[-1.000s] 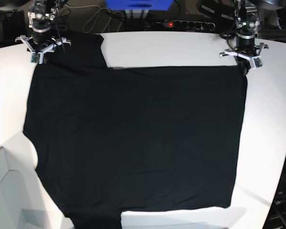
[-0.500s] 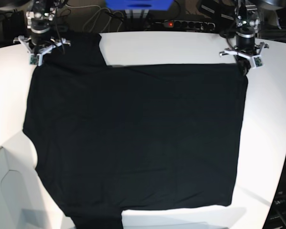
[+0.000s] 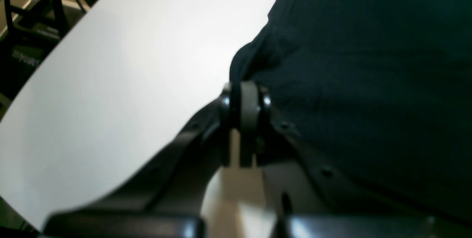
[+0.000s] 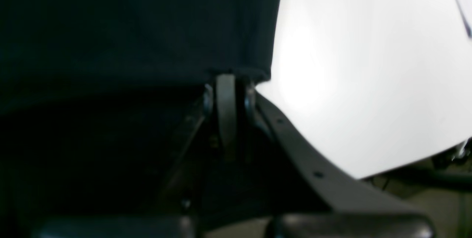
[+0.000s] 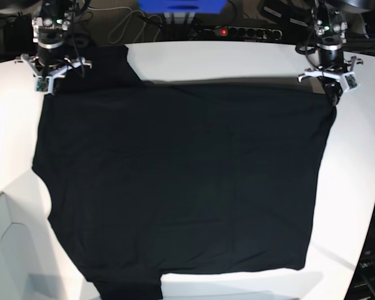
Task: Fold the T-shirt properly
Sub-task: 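Lift the shirt edge with both grippers and pull it toward the hem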
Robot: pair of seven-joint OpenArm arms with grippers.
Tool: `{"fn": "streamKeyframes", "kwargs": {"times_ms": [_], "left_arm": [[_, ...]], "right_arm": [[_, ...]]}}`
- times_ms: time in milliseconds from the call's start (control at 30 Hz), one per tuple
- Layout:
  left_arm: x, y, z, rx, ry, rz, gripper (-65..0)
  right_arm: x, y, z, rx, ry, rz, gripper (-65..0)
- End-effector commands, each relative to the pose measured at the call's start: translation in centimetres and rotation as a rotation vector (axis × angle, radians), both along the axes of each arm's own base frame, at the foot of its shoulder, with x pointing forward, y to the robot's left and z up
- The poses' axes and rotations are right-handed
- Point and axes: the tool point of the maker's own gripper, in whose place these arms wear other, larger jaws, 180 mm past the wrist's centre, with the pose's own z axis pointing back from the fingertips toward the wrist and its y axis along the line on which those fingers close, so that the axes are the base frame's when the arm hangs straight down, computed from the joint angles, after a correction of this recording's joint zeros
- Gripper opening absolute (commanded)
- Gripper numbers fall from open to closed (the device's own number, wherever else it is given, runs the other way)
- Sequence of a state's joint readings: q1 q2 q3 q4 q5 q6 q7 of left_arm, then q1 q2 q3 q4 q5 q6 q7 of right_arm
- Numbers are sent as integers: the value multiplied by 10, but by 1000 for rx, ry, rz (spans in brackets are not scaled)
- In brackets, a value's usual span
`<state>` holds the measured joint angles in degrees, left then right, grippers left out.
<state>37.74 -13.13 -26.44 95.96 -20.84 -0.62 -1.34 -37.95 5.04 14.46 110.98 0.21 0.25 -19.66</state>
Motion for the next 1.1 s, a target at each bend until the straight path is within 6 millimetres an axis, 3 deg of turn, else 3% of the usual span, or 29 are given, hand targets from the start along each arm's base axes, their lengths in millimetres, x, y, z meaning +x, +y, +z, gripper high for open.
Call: {"fn": "streamKeyframes", "kwargs": {"times_ms": [0,367,667,933,1067], "left_arm": [[4,3,12,27,-39,-5,-650],[48,1,37,22,-166,-5,-650],[112,1,57,-56,-177,5,-650],[160,-5,90,-101,-235,-9,-650],[177,-1,92,-130,-231,3,-650]], "right_arm": [[11,0,15,-18,-57,19,-650],[69,0,52,-21,-229,16,-650],[133,-2,97,-17,-414,6,-650],[188,-11,100,17,-463,-24,-650],[217,-15,96,44,-462,-41,-650]]}}
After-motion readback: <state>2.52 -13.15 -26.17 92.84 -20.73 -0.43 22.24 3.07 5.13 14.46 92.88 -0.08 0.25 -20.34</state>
